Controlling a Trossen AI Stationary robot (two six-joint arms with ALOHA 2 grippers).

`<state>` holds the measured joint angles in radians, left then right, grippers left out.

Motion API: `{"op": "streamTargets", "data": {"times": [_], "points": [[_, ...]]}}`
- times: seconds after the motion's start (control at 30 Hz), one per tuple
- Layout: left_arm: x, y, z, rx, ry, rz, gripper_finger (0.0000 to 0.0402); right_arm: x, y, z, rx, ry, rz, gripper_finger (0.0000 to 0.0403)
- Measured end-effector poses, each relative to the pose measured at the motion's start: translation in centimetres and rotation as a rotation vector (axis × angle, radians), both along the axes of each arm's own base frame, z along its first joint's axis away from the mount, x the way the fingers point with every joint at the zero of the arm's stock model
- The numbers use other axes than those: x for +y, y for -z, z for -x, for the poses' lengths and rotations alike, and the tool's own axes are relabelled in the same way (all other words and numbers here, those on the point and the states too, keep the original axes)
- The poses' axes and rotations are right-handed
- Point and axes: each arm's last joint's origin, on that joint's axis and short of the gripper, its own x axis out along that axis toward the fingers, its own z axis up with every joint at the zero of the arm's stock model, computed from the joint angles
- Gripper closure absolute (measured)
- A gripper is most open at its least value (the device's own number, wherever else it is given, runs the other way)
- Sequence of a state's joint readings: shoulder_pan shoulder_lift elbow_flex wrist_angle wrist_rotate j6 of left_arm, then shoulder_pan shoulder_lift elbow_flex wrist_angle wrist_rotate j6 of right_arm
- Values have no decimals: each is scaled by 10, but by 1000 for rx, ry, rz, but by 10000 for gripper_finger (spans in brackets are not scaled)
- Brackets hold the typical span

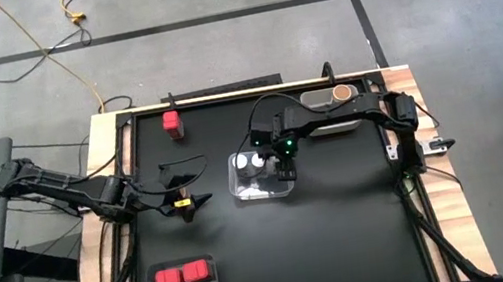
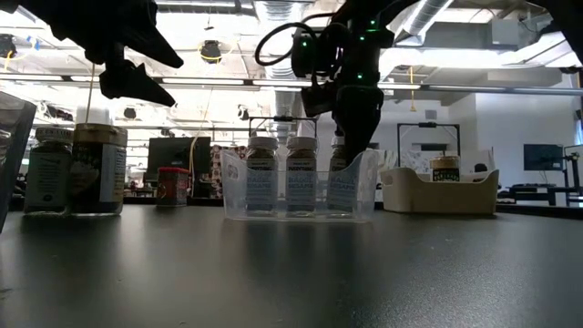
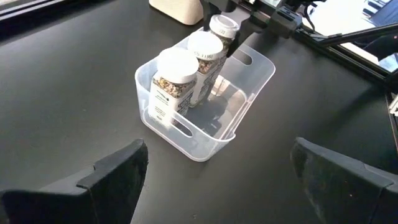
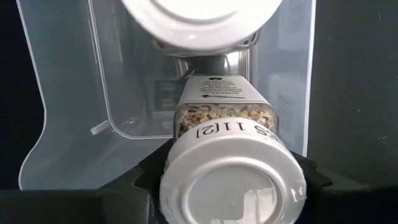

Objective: Sort spices by type
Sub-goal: Put the white seasoning bottle into the transparent bin

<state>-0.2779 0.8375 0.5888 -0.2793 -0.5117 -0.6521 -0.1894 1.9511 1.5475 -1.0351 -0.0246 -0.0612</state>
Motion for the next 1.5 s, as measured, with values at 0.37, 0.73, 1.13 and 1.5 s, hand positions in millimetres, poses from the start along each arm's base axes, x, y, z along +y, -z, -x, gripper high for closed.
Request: {"op": "streamTargets", "data": {"times": [0.37, 0.73, 1.13, 1.5], "points": [[0, 0, 0, 0, 0, 0, 24, 0, 0, 1, 11, -2, -2, 163], [0, 0, 0, 0, 0, 0, 24, 0, -2, 2, 28, -16, -4, 163], [0, 0, 0, 0, 0, 0, 24, -1, -5, 0, 14, -16, 0, 163], [0, 0, 0, 0, 0, 0, 24, 0, -5, 1, 22, -18, -2, 163]]}}
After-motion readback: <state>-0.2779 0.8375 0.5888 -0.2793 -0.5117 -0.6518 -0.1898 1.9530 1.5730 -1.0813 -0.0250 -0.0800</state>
